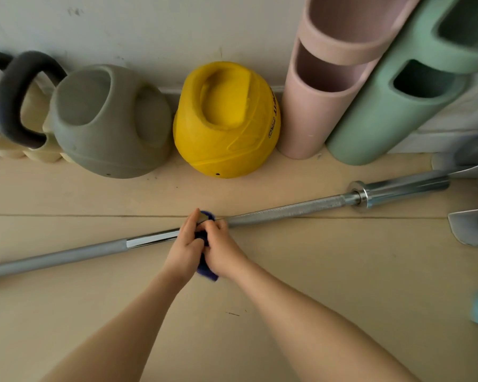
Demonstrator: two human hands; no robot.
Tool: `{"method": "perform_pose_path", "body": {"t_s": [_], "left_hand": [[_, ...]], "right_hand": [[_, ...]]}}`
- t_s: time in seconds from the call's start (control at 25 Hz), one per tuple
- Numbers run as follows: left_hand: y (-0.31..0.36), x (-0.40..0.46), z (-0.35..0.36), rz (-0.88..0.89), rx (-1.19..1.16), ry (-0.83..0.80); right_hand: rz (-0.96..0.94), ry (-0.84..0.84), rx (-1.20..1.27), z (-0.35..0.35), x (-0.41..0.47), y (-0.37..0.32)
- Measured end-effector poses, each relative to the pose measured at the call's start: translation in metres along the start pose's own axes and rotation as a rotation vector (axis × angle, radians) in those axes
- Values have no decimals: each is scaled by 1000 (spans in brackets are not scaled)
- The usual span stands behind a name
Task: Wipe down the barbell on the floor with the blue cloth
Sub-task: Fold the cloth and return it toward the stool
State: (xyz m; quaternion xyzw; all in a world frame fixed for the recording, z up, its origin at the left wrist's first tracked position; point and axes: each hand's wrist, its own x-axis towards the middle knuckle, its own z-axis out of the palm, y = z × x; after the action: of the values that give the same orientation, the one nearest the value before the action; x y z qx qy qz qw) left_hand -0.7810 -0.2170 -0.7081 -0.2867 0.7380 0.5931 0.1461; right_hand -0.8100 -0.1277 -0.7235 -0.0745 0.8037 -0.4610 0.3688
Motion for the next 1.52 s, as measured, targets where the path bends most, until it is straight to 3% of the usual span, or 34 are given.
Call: {"method": "perform_pose_path", "body": {"t_s": [0.08,0.16,0.28,0.4,0.52,0.64,0.76,0.88,1.04,1.12,1.16,1.2,1.28,1.36,1.52], "left_hand": [[4,0,-9,10,-93,39],[17,-1,-13,47,23,44],[48,-9,-7,96,267,-130],[81,-21,1,82,293,-272],[102,-31,9,151,316,-334],[119,-39,15,193,213,-414],[133,-41,16,173,101,-463],[131,-36,14,259,384,-363],[133,-22,6,36,581,-316],[140,-26,5,157,851,-156],[145,-32,7,310,801,-81],[154,-44,9,452,630,-122],[172,-67,20,656,316,-409],[176,-78,36,752,295,-564],[172,-72,51,742,457,-499]], "right_hand": [[-23,-85,206,-21,-7,-9],[-28,-111,280,-49,-24,-15],[-46,-119,153,-85,-55,-30],[-82,-26,121,-115,-84,-49],[-152,101,40,-138,-109,-61],[-212,261,-196,-157,-128,-64],[-282,598,-244,-177,-142,-62],[-425,773,-260,-189,-151,-62],[-501,755,-144,-193,-156,-64],[-570,752,-186,-193,-159,-67],[-604,713,-216,-193,-161,-68],[-614,648,-231,-192,-161,-68],[-569,511,-242,-190,-161,-69],[-499,460,-260,-188,-161,-70],[-370,525,-284,-198,-171,-75]]}}
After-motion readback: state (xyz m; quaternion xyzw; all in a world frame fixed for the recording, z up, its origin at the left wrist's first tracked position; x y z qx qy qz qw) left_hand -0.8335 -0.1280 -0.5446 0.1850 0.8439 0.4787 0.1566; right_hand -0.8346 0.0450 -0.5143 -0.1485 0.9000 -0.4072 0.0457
